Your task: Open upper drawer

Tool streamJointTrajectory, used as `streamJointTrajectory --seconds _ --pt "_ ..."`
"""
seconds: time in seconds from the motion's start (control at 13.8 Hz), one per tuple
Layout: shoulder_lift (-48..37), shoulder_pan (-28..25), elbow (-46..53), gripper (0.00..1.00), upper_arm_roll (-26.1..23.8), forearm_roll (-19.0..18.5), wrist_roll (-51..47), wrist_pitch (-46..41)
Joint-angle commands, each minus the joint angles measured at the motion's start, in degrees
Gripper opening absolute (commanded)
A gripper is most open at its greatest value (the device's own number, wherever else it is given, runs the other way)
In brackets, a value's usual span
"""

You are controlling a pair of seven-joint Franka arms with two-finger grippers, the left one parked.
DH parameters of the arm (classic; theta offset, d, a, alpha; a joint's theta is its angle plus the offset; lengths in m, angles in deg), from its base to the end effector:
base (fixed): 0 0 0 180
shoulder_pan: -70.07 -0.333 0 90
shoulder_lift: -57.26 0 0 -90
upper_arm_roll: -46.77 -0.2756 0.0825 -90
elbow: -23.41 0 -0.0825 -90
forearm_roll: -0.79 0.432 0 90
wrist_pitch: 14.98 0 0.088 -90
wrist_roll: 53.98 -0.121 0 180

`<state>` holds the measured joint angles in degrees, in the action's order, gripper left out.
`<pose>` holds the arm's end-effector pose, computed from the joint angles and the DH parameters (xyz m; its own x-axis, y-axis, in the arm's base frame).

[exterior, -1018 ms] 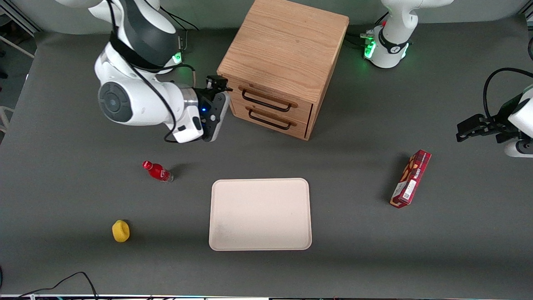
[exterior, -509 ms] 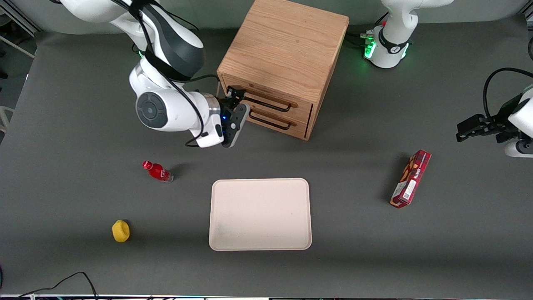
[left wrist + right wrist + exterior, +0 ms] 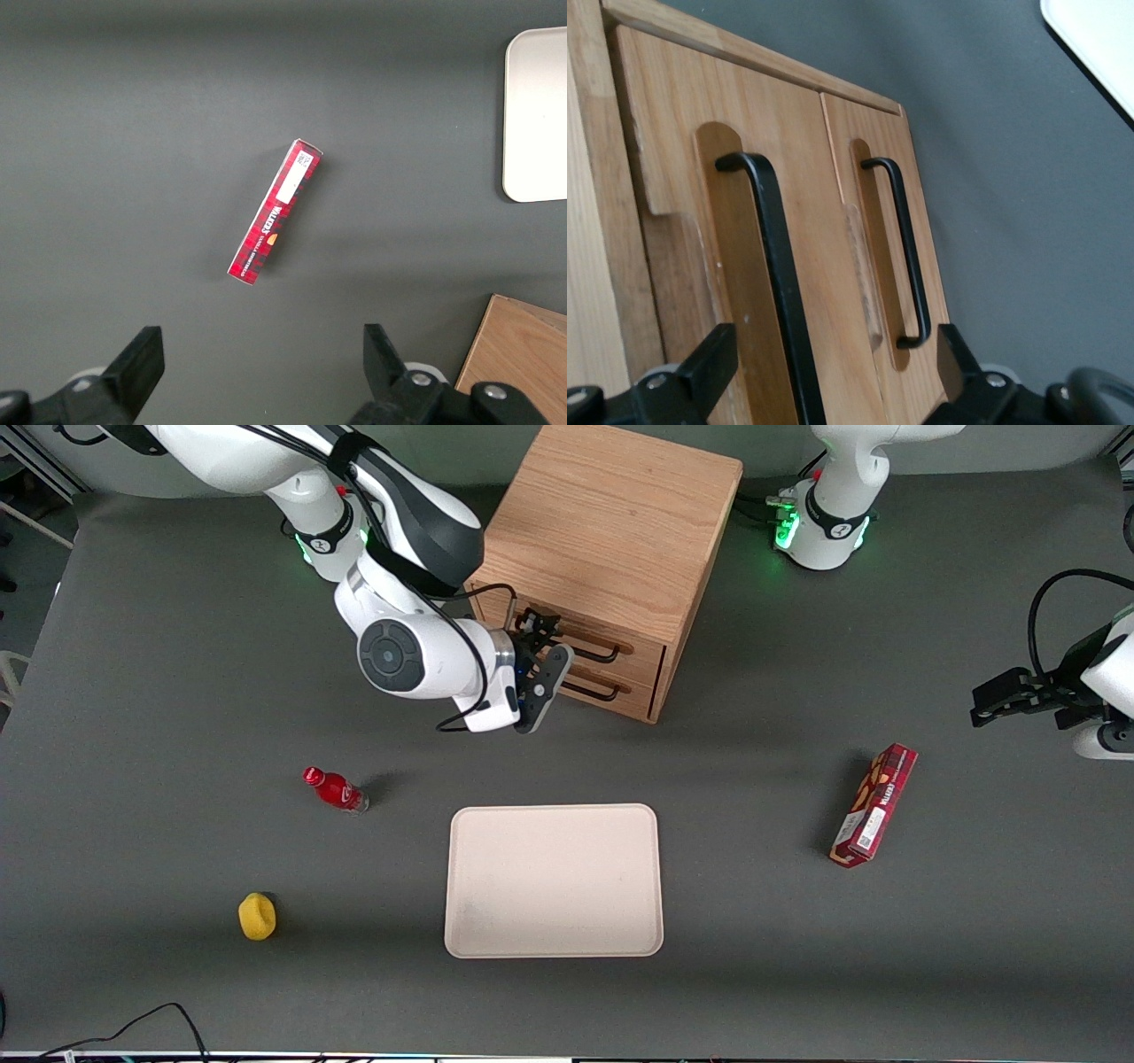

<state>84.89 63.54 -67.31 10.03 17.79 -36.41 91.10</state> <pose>0.5078 0.4606 0.3387 0.6076 0.7942 0.0084 0.6682 -0.5055 -0.5459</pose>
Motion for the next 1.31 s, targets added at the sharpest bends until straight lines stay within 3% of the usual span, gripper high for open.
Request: streamJointTrajectory --seconds 0.0,0.36,0.8,1.24 --pt "1.46 0.03 0.37 1.0 -0.79 -2.14 -1.84 1.58" --pt "1.81 -0.14 -0.86 1.0 -0.88 -2.58 -1.84 3.34" --pt "4.54 -1.64 -0.25 1.0 -1.14 -5.83 -5.18 5.98" --pt "9.8 -0.49 8.78 1.0 -0.08 -11.1 -4.82 3.01"
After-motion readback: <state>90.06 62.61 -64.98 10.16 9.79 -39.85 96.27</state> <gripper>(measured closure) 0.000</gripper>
